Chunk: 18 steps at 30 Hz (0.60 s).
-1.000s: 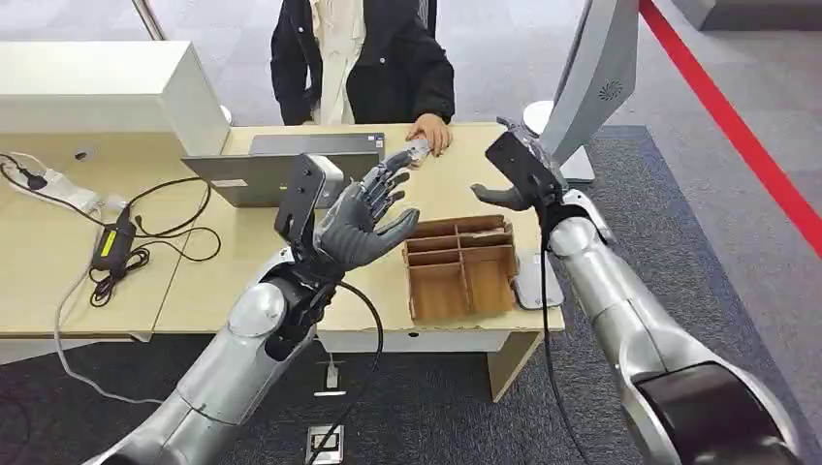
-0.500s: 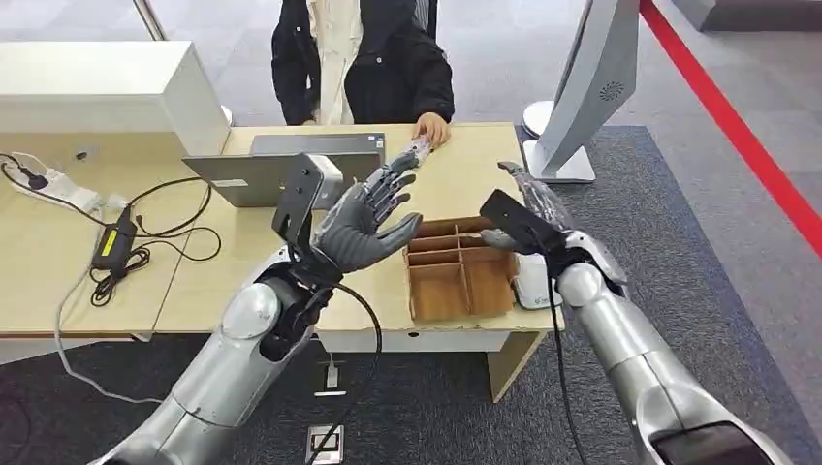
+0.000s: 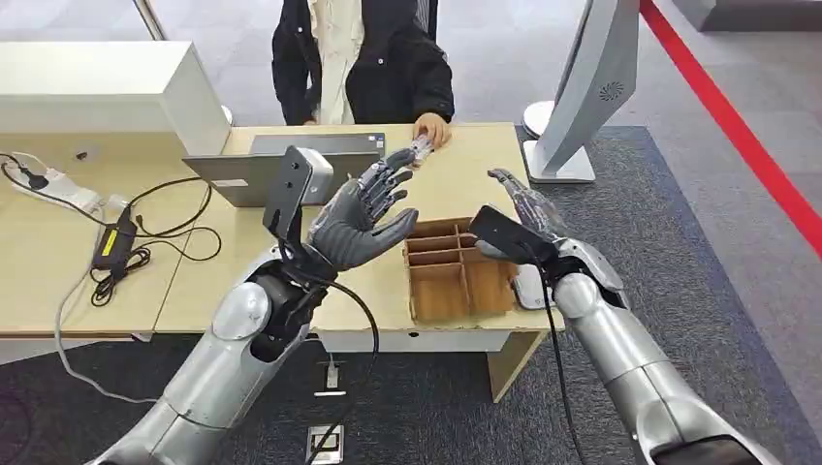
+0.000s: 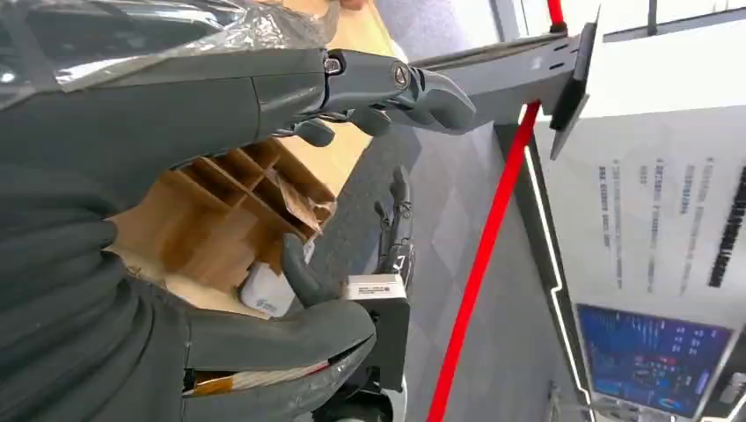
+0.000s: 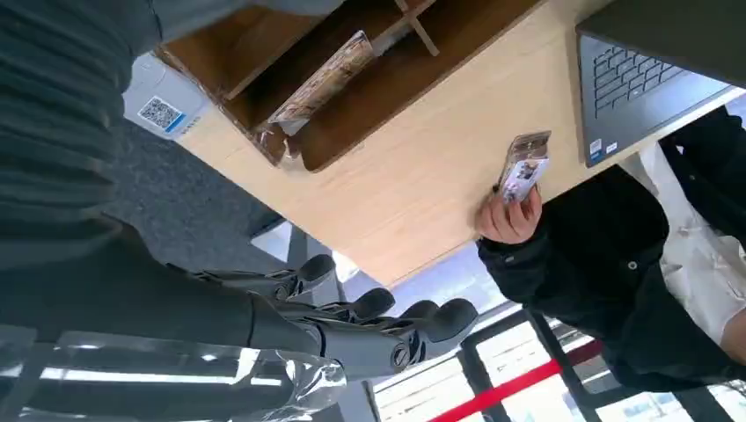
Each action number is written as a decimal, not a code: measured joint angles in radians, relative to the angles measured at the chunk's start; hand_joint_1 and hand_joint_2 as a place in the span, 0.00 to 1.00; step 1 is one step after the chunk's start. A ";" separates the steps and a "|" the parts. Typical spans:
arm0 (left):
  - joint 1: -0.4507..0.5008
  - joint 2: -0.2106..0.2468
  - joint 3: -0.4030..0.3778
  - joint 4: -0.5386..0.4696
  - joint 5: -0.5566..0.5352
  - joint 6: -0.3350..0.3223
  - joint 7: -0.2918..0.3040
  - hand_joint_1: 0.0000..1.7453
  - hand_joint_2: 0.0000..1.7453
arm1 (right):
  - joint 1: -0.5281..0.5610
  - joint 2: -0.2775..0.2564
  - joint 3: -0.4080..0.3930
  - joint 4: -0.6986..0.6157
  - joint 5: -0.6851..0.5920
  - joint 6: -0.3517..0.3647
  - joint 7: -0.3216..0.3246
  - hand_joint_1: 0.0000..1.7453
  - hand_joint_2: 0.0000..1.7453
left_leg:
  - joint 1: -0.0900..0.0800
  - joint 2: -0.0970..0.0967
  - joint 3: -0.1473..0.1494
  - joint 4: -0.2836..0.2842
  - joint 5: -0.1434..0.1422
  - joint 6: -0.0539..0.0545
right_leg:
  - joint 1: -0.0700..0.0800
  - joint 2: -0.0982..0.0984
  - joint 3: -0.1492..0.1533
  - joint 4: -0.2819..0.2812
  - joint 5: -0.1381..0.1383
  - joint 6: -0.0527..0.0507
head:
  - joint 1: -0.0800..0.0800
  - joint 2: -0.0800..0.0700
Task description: Pass the card to the sensor for recognition and then transmit it.
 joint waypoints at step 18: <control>-0.002 0.002 -0.001 -0.007 0.007 0.000 -0.002 0.00 1.00 | -0.037 0.030 0.013 0.107 0.095 -0.074 -0.088 0.00 1.00 | 0.000 0.000 0.000 0.000 0.000 0.000 | 0.000 0.000 0.000 0.000 0.000 0.000 | 0.000 0.000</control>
